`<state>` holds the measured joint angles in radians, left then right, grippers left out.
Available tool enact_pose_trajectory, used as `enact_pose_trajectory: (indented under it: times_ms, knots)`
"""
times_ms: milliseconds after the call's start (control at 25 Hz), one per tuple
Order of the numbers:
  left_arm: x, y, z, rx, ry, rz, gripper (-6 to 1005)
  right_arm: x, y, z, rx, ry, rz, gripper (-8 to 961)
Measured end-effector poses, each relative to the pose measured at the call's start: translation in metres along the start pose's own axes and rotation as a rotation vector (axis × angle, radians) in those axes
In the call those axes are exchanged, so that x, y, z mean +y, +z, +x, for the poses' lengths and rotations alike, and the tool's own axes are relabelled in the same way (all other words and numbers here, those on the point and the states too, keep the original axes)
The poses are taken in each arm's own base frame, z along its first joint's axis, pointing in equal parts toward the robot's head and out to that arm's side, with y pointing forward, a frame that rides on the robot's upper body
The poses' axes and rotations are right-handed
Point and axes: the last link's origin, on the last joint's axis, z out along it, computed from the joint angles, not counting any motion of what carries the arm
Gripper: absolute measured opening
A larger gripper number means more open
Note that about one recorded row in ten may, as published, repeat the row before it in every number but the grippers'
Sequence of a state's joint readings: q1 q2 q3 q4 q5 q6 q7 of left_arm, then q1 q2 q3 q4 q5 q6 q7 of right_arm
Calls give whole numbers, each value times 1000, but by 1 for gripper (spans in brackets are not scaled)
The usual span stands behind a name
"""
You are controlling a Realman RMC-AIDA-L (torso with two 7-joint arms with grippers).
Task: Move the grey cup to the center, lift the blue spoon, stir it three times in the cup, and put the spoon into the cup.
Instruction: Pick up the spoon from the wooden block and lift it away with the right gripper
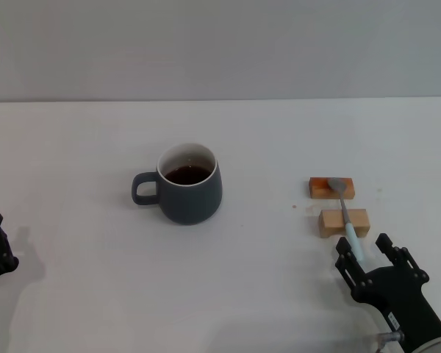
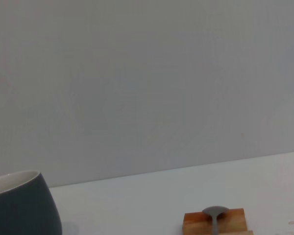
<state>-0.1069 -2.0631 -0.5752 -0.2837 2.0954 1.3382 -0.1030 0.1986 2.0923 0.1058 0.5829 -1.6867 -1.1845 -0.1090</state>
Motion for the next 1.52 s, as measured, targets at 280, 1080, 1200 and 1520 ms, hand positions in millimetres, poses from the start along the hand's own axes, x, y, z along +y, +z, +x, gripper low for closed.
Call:
enact_pose_trajectory:
  times_ms: [280, 1080, 1200, 1520]
  knots:
    - [0, 0, 0, 1, 0, 0, -1, 0, 0, 0, 1, 2, 1, 695]
    - [-2, 0, 0, -3, 8, 2, -1, 1, 3, 2, 22, 0, -11, 429]
    - [-2, 0, -1, -4, 8, 3, -1, 2, 4, 1, 21, 0, -12, 423]
    - [-2, -1, -1, -5, 9, 4, -1, 1, 4, 1, 21, 1, -10, 420]
